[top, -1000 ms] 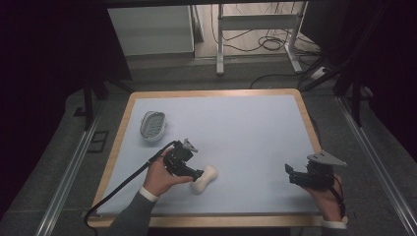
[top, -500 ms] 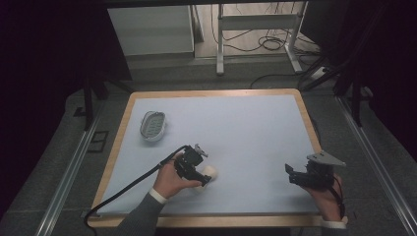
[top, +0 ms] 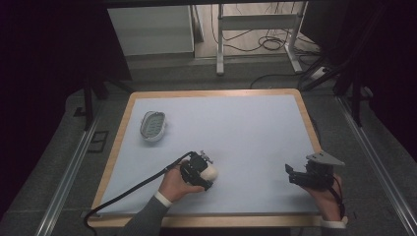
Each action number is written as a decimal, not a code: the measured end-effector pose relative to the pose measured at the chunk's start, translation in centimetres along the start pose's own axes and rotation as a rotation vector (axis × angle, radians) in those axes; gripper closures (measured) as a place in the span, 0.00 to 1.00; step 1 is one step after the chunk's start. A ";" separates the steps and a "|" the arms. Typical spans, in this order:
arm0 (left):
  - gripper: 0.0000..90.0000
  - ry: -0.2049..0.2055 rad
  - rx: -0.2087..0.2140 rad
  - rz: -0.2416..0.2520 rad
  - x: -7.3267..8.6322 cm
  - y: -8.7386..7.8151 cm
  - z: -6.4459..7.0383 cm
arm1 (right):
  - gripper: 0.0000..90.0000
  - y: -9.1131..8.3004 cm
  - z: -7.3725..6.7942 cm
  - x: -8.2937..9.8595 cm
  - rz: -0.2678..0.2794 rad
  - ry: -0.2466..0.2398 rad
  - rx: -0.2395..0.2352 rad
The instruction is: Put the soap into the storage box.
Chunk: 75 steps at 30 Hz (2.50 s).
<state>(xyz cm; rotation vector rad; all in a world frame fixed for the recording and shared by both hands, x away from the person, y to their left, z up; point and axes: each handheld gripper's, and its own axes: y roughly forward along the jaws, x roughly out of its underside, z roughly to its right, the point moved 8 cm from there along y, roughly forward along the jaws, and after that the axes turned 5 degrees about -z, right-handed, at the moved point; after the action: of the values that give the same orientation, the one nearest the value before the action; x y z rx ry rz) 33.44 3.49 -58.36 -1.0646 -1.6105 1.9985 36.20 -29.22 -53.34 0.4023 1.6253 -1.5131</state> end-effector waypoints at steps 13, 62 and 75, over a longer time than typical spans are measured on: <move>0.55 0.031 -0.007 0.012 0.1 -0.5 -0.2 | 0.09 -0.2 0.3 0.0 0.006 0.010 0.007; 0.55 -0.039 -0.041 0.187 -0.6 -7.0 -4.9 | 0.09 -0.3 1.2 0.2 0.007 0.032 0.032; 0.55 -0.051 -0.044 0.205 -0.9 -7.9 -5.7 | 0.09 -0.2 1.1 0.3 0.002 0.022 0.029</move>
<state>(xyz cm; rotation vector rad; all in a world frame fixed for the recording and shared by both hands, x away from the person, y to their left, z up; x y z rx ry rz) 36.82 8.94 -50.98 -1.2493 -1.6358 2.1451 36.28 -30.38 -53.32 0.4376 1.6208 -1.5372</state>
